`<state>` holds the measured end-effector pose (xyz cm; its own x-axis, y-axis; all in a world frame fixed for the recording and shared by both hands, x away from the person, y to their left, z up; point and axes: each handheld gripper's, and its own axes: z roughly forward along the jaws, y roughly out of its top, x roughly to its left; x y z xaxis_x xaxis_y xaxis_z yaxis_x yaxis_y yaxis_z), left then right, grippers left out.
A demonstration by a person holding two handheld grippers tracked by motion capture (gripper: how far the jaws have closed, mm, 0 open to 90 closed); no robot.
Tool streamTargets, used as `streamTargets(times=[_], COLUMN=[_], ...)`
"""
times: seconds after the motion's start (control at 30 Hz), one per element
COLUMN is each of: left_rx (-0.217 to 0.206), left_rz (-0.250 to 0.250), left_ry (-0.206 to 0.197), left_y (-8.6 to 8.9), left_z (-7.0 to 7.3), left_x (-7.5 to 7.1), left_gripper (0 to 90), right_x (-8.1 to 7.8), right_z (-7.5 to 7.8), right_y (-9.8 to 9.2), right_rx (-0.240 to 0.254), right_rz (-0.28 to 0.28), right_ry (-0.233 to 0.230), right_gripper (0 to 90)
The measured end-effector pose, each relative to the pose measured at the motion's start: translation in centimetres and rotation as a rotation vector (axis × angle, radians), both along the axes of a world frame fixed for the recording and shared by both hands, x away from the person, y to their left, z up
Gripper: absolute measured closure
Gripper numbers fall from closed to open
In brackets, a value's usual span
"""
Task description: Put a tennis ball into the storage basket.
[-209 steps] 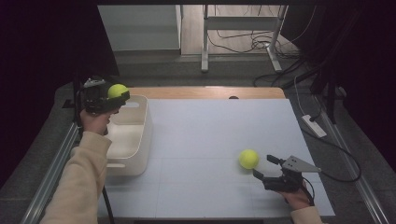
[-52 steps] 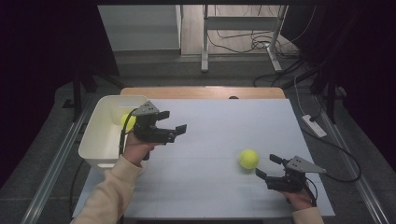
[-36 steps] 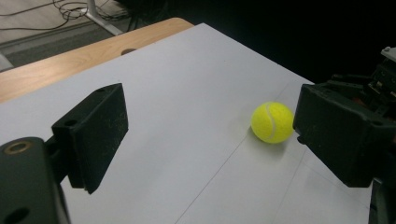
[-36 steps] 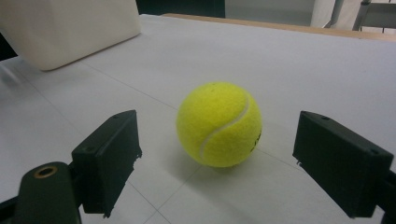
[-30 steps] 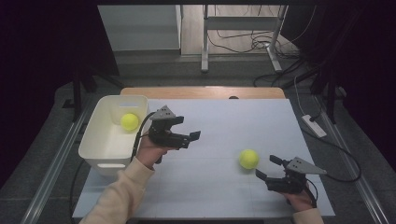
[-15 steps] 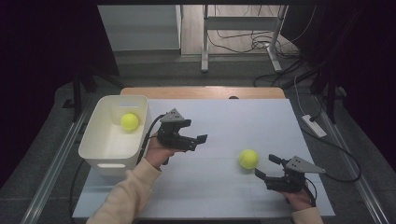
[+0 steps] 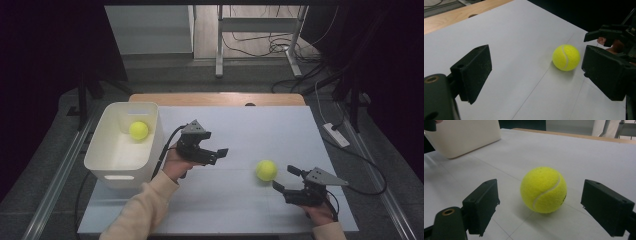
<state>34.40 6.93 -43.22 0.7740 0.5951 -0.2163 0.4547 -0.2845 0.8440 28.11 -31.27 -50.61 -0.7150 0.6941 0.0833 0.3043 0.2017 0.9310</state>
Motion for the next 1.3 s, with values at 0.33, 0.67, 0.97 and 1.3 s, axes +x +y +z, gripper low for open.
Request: streamTargets(times=[0.33,0.67,0.97,1.3], left_rx=[0.012,0.022,0.032,0.031], left_rz=[-0.058,-0.087,-0.132,-0.15], left_ry=[0.001,-0.014,-0.019,-0.013], left_y=[-1.5,-3.0,-4.1,-5.3], left_z=[-1.1,-1.7,-2.4,-3.2], left_x=[0.6,0.8,1.1,1.5], left_gripper=[9.9,9.4,9.1,9.5], right_x=[0.0,-0.4,-0.6,-0.7], right_z=[0.1,0.4,0.6,0.8], right_y=[0.1,0.3,0.8,0.8], right_rx=[0.004,0.005,0.008,0.011], right_rz=[-0.001,0.001,0.007,0.005], right_ry=[-0.004,-0.011,-0.018,-0.021], right_gripper=[14.4,14.3,14.0,13.9])
